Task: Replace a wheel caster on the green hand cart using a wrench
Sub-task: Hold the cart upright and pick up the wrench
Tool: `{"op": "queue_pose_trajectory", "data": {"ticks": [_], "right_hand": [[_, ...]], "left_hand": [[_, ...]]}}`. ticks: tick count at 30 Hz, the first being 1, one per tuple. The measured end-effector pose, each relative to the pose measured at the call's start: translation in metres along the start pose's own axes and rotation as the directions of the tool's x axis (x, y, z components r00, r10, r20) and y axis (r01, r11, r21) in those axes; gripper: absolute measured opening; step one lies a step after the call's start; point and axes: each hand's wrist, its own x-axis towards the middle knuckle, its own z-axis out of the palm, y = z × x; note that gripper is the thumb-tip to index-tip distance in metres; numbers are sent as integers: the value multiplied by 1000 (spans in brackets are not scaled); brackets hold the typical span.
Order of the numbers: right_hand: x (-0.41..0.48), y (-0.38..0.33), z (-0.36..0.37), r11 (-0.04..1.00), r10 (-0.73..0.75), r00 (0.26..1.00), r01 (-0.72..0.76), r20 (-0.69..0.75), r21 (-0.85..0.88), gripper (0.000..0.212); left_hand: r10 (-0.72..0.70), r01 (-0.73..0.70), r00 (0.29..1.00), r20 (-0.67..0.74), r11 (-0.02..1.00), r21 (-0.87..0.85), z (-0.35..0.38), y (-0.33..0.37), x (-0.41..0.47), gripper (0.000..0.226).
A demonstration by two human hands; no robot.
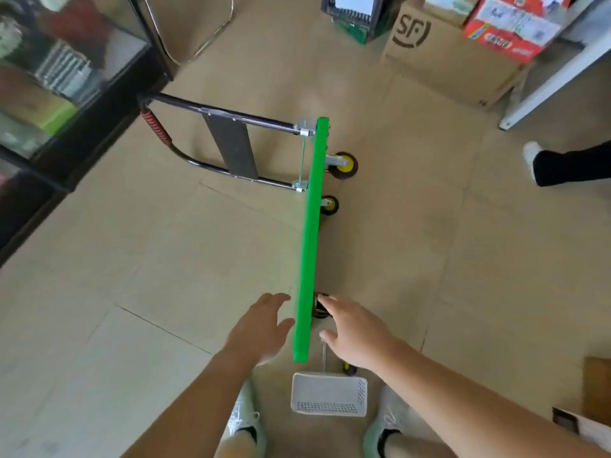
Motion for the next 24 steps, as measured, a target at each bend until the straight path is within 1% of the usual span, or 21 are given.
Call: {"op": "queue_pose_trajectory", "data": {"ticks": [3, 6, 9, 12, 14, 19, 22, 24], "right_hand": [[31, 29, 50, 997, -36, 998, 39, -53, 68, 70], [54, 49, 85, 982, -49, 990, 72, -136, 173, 74], [74, 65, 119, 958, -67, 975, 122, -213, 258, 77], [85, 71, 144, 932, -78, 950, 177, -302, 316, 80], [92, 72, 154, 910, -80, 932, 213, -354, 355, 80], [105, 73, 178, 830, -96, 871, 337, -483, 444, 78], [109, 72, 191, 772, -79, 844, 388, -530, 503, 81], [107, 71, 195, 771, -67, 837, 389, -543, 505, 89]], "left_hand": [[-53, 45, 997, -61, 991, -125, 42, -15, 41, 43], [-58, 21, 984, -166, 976, -216, 54, -22, 79, 43], [-11, -46, 971, -237, 971, -233, 58, -24, 115, 49], [89, -154, 960, -267, 959, -236, 57, -17, 143, 62], [143, -214, 950, -277, 946, -245, 58, -12, 157, 71], [223, -289, 942, -249, 918, -273, 71, -16, 181, 93], [242, -329, 926, -292, 894, -304, 81, -24, 188, 93], [246, -346, 916, -317, 884, -313, 86, -27, 190, 90]]}}
